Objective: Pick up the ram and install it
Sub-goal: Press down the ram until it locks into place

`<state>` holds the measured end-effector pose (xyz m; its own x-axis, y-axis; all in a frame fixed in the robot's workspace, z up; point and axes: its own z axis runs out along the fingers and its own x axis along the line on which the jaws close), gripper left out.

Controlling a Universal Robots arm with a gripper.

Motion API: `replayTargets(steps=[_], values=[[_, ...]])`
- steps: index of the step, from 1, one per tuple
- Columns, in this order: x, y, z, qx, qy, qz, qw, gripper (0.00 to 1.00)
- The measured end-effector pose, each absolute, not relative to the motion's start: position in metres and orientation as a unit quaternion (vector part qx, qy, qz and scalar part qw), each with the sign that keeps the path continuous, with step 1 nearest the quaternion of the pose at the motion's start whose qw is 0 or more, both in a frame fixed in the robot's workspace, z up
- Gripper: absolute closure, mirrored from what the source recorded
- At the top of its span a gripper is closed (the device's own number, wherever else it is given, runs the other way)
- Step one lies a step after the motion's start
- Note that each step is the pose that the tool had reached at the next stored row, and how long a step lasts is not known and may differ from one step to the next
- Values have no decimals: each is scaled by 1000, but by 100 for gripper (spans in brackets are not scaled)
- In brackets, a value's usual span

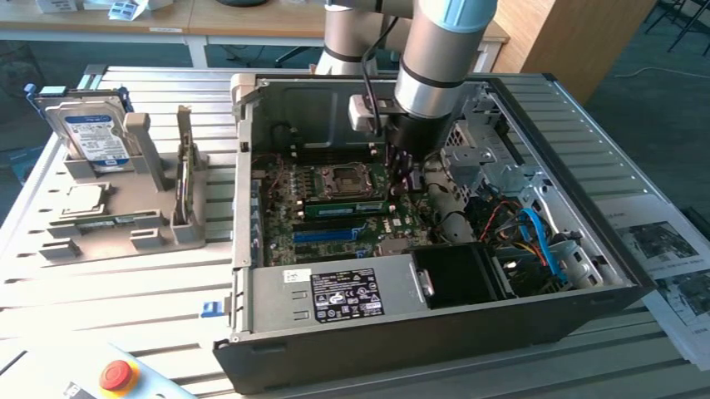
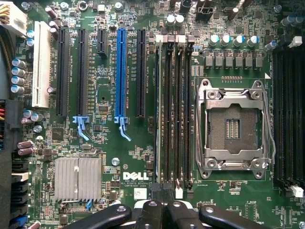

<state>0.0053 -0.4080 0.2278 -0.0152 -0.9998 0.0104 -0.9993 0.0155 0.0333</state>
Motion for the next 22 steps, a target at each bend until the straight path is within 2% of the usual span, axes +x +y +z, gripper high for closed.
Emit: replayTargets(steps=[22], values=[[5,-408,224,702,-712,-8,15,90]])
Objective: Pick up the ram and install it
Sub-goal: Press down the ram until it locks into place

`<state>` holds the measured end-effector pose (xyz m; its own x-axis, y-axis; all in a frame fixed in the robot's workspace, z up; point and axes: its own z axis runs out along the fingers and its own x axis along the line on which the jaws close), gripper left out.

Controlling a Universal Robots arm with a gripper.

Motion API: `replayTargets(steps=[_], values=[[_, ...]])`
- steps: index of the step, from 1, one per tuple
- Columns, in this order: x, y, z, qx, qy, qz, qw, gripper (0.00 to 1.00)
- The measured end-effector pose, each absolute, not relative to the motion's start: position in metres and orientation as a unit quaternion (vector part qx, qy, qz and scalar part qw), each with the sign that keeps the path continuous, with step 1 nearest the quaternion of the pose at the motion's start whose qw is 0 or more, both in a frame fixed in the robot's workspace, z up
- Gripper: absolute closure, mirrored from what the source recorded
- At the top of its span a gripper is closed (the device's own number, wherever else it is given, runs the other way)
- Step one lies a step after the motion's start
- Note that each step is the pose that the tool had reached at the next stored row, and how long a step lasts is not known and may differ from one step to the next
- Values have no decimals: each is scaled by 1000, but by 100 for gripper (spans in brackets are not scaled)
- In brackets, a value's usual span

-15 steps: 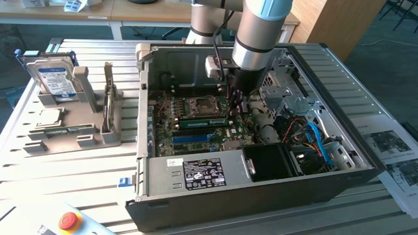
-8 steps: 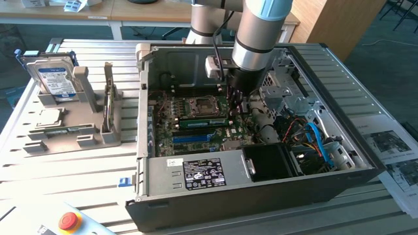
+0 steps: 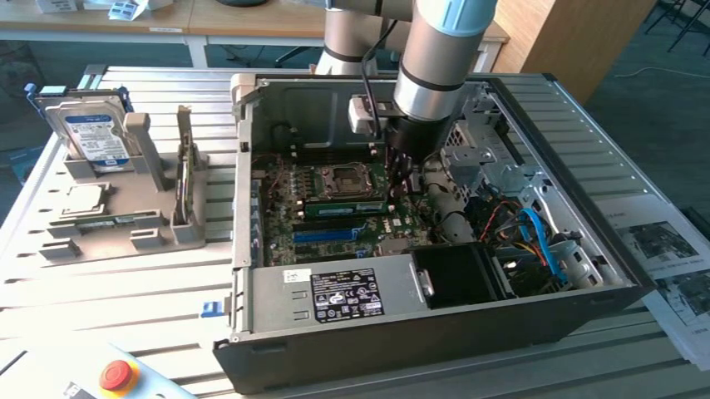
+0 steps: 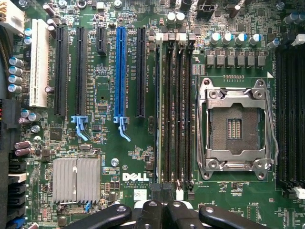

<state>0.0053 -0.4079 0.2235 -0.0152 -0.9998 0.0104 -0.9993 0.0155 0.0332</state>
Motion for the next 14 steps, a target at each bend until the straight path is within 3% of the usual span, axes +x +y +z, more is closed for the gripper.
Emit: replayTargets(steps=[14], values=[[5,-408,222,702,-712,-8,15,90]])
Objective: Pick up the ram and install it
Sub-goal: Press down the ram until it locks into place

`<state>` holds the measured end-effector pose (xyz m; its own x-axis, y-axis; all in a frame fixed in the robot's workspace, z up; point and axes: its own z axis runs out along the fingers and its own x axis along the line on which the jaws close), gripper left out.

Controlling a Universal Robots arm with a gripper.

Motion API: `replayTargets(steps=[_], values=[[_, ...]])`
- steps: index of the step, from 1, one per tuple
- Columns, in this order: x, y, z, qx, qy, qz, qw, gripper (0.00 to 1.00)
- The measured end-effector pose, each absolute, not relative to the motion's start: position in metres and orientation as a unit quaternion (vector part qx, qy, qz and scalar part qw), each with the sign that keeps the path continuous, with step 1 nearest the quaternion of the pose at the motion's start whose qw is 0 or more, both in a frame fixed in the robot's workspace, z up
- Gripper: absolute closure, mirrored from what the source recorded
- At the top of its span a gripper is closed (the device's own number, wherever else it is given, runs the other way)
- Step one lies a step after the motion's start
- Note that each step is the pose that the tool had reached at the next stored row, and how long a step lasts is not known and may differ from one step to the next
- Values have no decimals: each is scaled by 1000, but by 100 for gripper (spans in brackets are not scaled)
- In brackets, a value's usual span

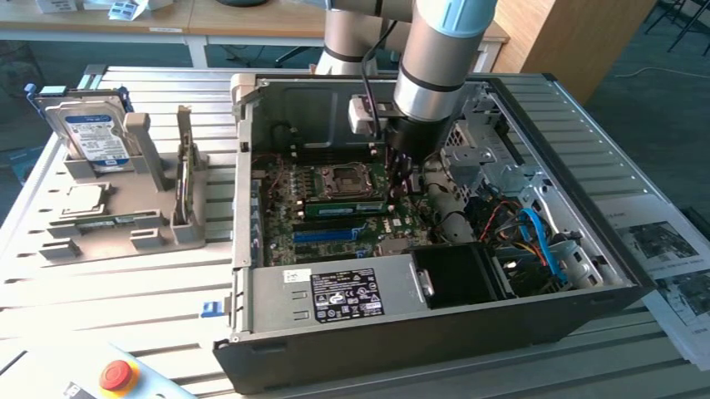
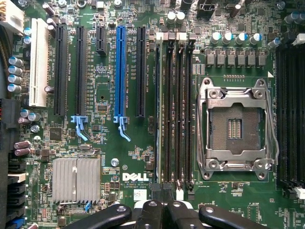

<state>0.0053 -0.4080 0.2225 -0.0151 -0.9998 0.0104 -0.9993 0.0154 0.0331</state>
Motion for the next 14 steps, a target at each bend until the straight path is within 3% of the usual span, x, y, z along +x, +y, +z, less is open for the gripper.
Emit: replayTargets(steps=[14], values=[[5,-408,222,702,-712,-8,15,90]])
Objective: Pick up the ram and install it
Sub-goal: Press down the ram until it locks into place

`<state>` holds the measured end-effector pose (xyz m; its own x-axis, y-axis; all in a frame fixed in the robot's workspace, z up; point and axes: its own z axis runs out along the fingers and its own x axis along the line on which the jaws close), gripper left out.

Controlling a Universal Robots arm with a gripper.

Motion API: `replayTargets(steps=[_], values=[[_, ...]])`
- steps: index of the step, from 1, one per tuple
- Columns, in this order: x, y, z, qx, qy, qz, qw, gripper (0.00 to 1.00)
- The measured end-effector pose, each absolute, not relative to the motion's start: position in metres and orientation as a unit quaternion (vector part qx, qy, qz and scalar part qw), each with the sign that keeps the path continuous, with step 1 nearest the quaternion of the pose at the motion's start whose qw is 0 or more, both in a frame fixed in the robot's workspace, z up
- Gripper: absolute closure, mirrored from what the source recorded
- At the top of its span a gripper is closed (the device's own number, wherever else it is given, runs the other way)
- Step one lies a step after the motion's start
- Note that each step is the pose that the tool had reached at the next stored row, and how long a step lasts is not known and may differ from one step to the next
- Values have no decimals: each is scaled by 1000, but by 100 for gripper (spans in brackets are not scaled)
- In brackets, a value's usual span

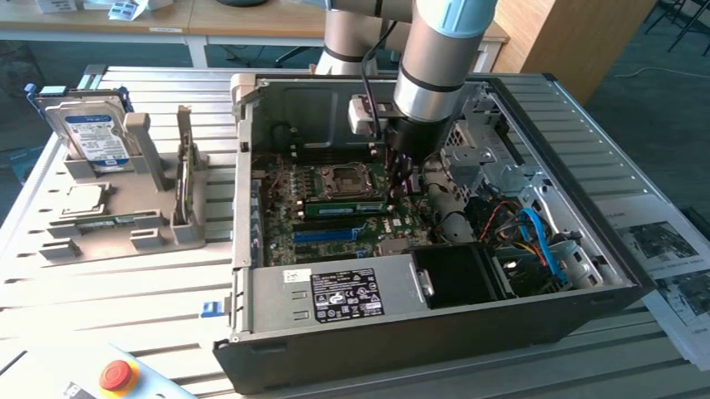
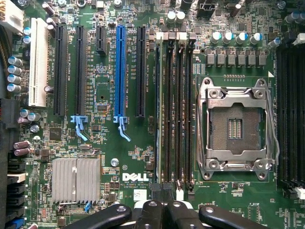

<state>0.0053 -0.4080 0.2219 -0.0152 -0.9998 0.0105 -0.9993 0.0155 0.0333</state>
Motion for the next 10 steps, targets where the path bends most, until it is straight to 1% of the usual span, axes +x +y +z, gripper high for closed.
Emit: replayTargets(steps=[5,10], values=[[5,-408,224,702,-712,-9,15,90],[5,-408,232,702,-712,-8,15,90]])
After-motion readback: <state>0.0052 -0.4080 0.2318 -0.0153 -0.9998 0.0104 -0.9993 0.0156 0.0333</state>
